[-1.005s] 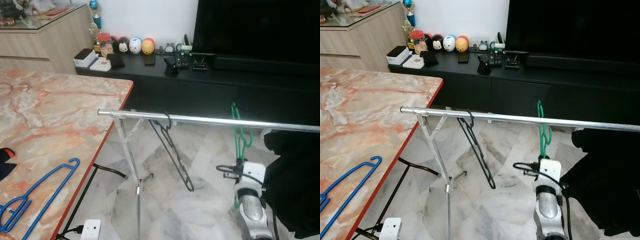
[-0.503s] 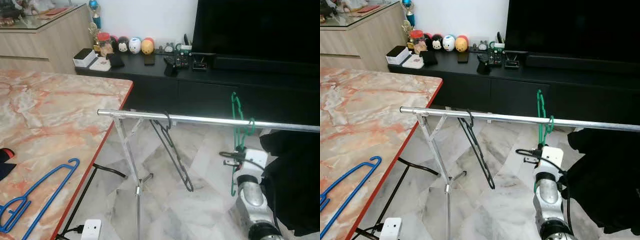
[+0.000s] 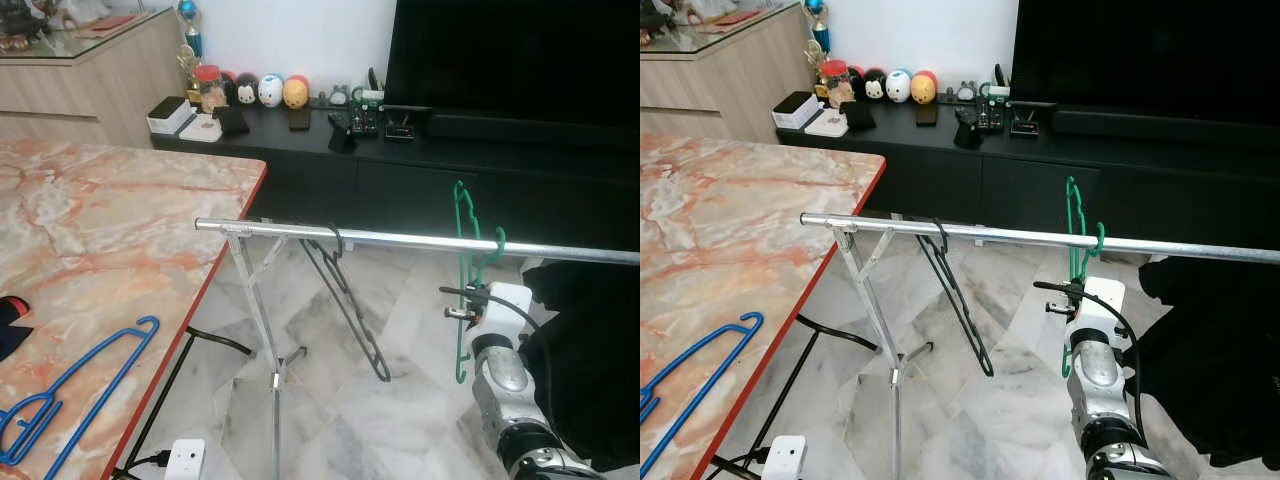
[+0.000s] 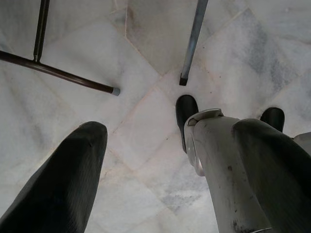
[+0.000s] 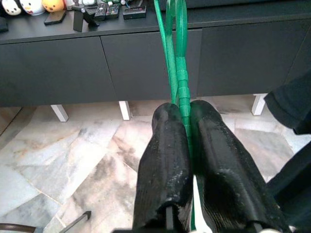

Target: Hang hanger

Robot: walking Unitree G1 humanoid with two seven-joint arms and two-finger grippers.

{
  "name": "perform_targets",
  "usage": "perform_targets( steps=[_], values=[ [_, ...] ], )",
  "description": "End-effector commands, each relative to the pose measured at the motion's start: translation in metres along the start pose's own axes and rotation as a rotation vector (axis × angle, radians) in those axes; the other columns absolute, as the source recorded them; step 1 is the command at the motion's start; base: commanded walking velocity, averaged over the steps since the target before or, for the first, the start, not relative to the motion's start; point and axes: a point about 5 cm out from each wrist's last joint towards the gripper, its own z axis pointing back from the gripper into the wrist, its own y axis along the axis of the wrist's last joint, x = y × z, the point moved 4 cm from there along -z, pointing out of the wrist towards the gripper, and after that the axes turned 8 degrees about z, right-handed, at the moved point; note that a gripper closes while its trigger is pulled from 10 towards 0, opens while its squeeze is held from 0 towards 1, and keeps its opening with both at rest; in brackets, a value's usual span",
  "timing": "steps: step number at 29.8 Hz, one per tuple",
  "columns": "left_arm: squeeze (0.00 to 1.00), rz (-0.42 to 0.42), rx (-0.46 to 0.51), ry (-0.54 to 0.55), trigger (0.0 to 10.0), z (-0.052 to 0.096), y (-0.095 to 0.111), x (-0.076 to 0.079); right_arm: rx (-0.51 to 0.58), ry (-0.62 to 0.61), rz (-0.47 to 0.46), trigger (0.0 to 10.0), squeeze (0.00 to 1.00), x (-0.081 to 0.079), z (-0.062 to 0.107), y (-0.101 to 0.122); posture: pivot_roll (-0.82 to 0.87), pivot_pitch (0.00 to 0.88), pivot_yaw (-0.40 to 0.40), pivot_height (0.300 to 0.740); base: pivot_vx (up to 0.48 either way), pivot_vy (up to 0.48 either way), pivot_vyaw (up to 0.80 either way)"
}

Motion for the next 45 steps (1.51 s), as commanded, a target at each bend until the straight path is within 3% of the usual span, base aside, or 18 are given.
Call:
perform_targets(
  steps=[1, 2, 3, 4, 5, 20, 25, 26, 35, 45],
  values=[
    [0.00, -0.019, -0.038, 0.009, 10.0, 0.002, -0.012, -0.004, -0.030, 0.021, -0.013, 10.0, 0.00, -0.005, -0.001, -0.003, 0.03, 0.000, 0.026, 0.740, 0.000, 0.000, 0.00],
    [0.00, -0.018, -0.041, 0.012, 10.0, 0.002, -0.013, -0.005, -0.030, 0.029, -0.019, 10.0, 0.00, -0.007, -0.001, -0.003, 0.03, 0.000, 0.026, 0.740, 0.000, 0.000, 0.00],
    [0.00, -0.018, -0.044, 0.014, 10.0, 0.002, -0.014, -0.006, -0.031, 0.039, -0.024, 10.0, 0.22, -0.009, -0.001, -0.003, 0.03, 0.000, 0.027, 0.740, 0.000, 0.000, 0.00],
    [0.00, -0.018, -0.044, 0.015, 10.0, 0.002, -0.014, -0.006, -0.033, 0.042, -0.025, 10.0, 0.22, -0.010, -0.001, -0.004, 0.03, 0.000, 0.027, 0.740, 0.000, 0.000, 0.00],
    [0.00, -0.018, -0.045, 0.015, 10.0, 0.002, -0.015, -0.006, -0.035, 0.045, -0.027, 10.0, 1.00, -0.011, 0.000, -0.004, 0.03, 0.000, 0.027, 0.740, 0.000, 0.000, 0.00],
    [0.00, -0.029, -0.052, 0.011, 10.0, 0.002, -0.017, -0.005, -0.074, 0.052, -0.032, 10.0, 1.00, -0.014, 0.006, -0.018, 0.03, 0.000, 0.030, 0.740, 0.000, 0.000, 0.00],
    [0.00, -0.034, -0.043, 0.011, 10.0, 0.002, -0.013, -0.008, -0.012, 0.022, -0.049, 10.0, 1.00, -0.010, 0.005, -0.009, 0.03, 0.000, 0.030, 0.740, 0.000, 0.000, 0.00],
    [0.00, -0.034, -0.042, 0.011, 10.0, 0.003, -0.012, -0.009, 0.026, 0.010, -0.051, 10.0, 0.01, -0.008, 0.005, -0.003, 0.03, 0.000, 0.030, 0.740, 0.000, 0.000, 0.00],
    [0.00, -0.040, -0.031, 0.002, 10.0, 0.001, -0.005, -0.006, 0.133, -0.018, -0.041, 10.0, 0.00, -0.005, 0.007, 0.012, 0.03, 0.000, 0.030, 0.740, 0.000, 0.000, 0.00],
    [0.00, -0.042, 0.008, -0.031, 10.0, -0.005, 0.015, 0.022, 0.197, -0.031, 0.030, 10.0, 0.00, -0.006, 0.016, 0.014, 0.03, 0.000, 0.029, 0.740, 0.000, 0.000, 0.00]
  ],
)
